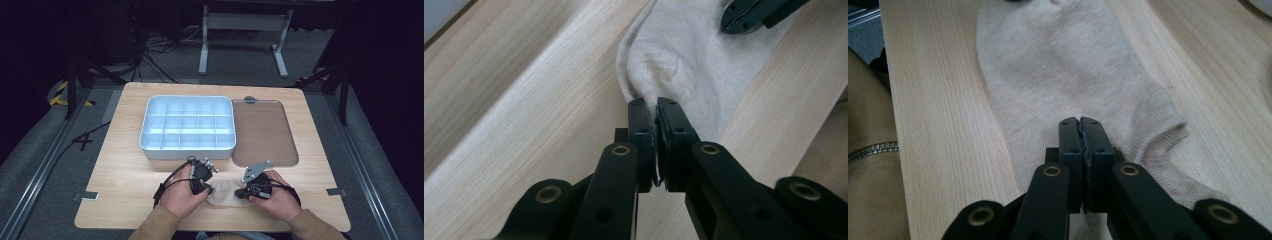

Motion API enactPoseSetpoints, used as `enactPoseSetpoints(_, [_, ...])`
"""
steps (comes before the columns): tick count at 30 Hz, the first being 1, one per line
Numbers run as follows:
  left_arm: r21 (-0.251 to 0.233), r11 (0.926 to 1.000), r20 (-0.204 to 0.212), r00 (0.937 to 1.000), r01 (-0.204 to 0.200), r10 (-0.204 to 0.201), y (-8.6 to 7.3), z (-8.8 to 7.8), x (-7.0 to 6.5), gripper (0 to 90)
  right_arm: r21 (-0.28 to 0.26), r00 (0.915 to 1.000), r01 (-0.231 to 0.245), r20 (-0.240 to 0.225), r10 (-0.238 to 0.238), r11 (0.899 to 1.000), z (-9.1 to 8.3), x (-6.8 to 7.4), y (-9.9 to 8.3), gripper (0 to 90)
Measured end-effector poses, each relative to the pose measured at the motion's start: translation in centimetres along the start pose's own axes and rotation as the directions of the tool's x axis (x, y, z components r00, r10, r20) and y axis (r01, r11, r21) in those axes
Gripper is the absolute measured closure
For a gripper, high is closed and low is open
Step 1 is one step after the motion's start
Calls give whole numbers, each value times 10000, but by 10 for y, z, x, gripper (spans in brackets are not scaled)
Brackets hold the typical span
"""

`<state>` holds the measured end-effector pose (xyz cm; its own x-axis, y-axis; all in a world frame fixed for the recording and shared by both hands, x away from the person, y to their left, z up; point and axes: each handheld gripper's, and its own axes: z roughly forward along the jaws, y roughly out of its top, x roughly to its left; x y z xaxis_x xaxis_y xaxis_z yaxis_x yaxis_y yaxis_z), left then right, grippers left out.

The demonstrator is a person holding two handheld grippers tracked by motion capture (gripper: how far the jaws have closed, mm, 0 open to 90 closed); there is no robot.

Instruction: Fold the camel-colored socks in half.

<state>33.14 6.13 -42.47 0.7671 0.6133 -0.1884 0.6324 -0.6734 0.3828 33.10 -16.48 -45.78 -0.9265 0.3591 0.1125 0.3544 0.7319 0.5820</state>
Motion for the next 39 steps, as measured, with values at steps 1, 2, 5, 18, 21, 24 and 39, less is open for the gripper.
enactPoseSetpoints(1, [73, 9999, 17, 10000, 69, -69, 0, -3, 0, 859, -38, 10000, 12, -52, -12, 10000, 0, 0, 0, 892])
enactPoseSetpoints(2, [73, 9999, 17, 10000, 69, -69, 0, -3, 0, 859, -38, 10000, 12, -52, -12, 10000, 0, 0, 0, 892])
enactPoseSetpoints(5, [35, 10000, 22, 10000, 88, -88, -1, -11, 3, 858, -253, 10000, -53, 10, 54, 9997, -3, -1, 1, 890])
enactPoseSetpoints(18, [267, 9985, -95, 9989, 469, -466, -8, -29, 12, 858, -620, 9986, -476, 200, 490, 9969, -16, -11, -5, 883])
enactPoseSetpoints(21, [370, 9979, -179, 9985, 532, -526, -10, -33, 14, 858, -540, 9985, -499, 205, 510, 9973, -17, -12, -5, 888])
enactPoseSetpoints(24, [412, 9970, -165, 9977, 659, -653, -11, -36, 16, 858, -494, 9984, -515, 188, 525, 9974, -16, -11, -5, 889])
enactPoseSetpoints(39, [563, 9946, -192, 9961, 874, -864, -15, -41, 22, 858, -24, 9984, -560, 53, 560, 9984, -5, -12, -7, 890])
